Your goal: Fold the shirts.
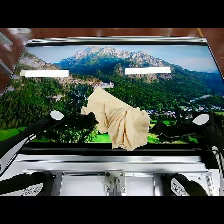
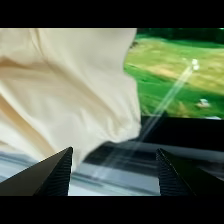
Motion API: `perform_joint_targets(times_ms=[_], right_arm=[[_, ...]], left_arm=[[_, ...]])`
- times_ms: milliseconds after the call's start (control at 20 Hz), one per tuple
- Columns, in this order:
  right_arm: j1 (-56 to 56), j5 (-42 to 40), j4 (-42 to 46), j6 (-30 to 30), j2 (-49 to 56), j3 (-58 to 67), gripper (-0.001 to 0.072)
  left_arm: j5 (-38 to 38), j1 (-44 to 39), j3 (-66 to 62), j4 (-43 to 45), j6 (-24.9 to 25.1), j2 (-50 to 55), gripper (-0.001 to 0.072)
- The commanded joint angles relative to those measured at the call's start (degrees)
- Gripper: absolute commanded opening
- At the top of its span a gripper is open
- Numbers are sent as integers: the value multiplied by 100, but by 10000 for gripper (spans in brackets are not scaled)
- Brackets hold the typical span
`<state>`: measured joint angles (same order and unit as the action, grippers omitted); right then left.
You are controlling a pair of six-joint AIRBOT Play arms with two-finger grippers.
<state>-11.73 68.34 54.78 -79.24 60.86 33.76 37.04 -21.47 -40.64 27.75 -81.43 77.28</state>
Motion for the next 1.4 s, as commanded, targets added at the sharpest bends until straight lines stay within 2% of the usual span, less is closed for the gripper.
perform_joint_targets(times_ms=[0,350,550,600,700,750,1000,1150,1250,1350], right_arm=[[4,-610,-553,-4,4,-560,623],[28,-844,-750,-133,177,-1010,622],[754,-1333,-1290,0,839,-1008,618],[964,-1537,-1453,-2,949,-1008,510],[1215,-1871,-1716,-92,1064,-1001,232],[1224,-1910,-1825,-101,1056,-966,65],[785,-1161,-1447,612,273,4,68],[354,-605,-1412,1224,-719,1147,68],[133,-579,-1388,1292,-1401,2072,67],[20,-774,-1388,1263,-1939,3036,67]], left_arm=[[315,-2,-76,-31,280,-136,38],[619,4,-81,-31,457,-313,38],[566,2,-83,-31,452,-313,38],[566,4,-87,-31,455,-313,38],[564,42,-131,-31,584,-330,38],[540,116,-151,-28,662,-387,37],[931,1088,-570,111,699,-1176,37],[1005,1438,-1399,1244,726,-2090,36],[938,1572,-2153,1928,721,-2732,36],[883,1720,-2920,2103,535,-3237,36]])
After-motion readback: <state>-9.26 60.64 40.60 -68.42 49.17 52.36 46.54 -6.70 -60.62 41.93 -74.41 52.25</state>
